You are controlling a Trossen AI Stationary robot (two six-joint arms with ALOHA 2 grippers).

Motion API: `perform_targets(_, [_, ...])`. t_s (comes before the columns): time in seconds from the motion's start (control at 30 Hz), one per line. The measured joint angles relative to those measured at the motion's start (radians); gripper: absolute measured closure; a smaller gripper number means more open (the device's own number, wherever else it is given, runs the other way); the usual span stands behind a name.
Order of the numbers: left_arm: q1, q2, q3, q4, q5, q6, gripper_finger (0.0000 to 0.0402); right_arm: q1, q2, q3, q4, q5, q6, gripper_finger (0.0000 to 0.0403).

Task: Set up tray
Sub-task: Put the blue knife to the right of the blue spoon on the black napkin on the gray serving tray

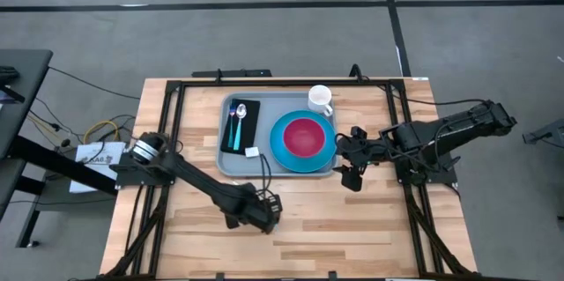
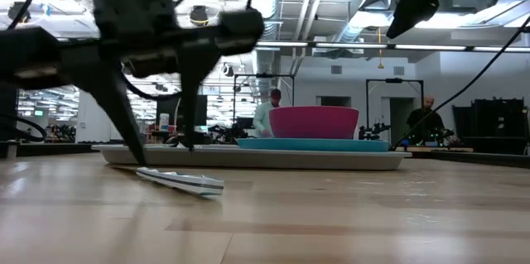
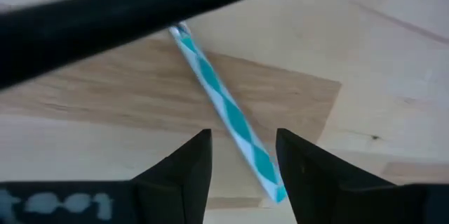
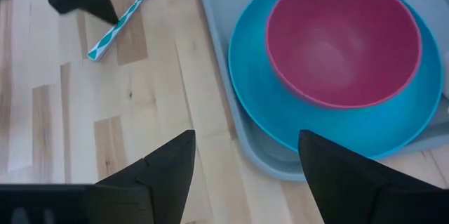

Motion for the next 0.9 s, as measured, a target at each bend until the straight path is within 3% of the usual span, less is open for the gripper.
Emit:
perform_targets(0.4, [0.014, 0.134, 0.097, 0.01, 0.056, -0.001, 0.0248, 0.003, 0.0, 0.0, -0.002, -0.004, -0.023, 0.0159])
perform_targets(0.9, [0.016, 0.14, 0.095, -0.034, 0.099, 0.012, 0.0249, 0.003, 0.0, 0.0, -0.015, -0.005, -0.033, 0.0159])
